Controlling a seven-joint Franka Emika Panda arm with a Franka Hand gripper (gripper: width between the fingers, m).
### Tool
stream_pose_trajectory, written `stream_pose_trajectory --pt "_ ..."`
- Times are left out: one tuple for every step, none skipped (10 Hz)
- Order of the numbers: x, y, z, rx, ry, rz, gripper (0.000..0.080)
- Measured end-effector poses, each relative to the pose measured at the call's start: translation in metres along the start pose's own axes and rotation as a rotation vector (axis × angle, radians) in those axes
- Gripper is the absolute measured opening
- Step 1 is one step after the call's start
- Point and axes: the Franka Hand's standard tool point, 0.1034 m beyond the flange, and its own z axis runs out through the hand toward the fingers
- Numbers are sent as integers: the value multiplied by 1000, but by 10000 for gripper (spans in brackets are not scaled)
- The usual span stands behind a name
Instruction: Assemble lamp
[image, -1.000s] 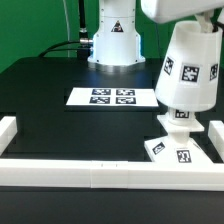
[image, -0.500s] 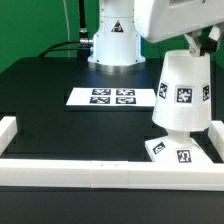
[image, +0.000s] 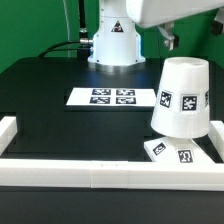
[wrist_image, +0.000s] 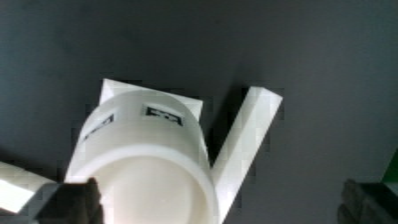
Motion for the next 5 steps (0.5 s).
stream_pose_trajectory --pt "0 -6 -5 -64 -21 12 692" --pt "2 -11 -4 -59 -19 -13 692" --pt "1 -9 -3 -57 -20 -8 698" --pt "1 -9 -3 -57 -20 -8 698" --pt "1 -9 -2 -57 -21 -9 699"
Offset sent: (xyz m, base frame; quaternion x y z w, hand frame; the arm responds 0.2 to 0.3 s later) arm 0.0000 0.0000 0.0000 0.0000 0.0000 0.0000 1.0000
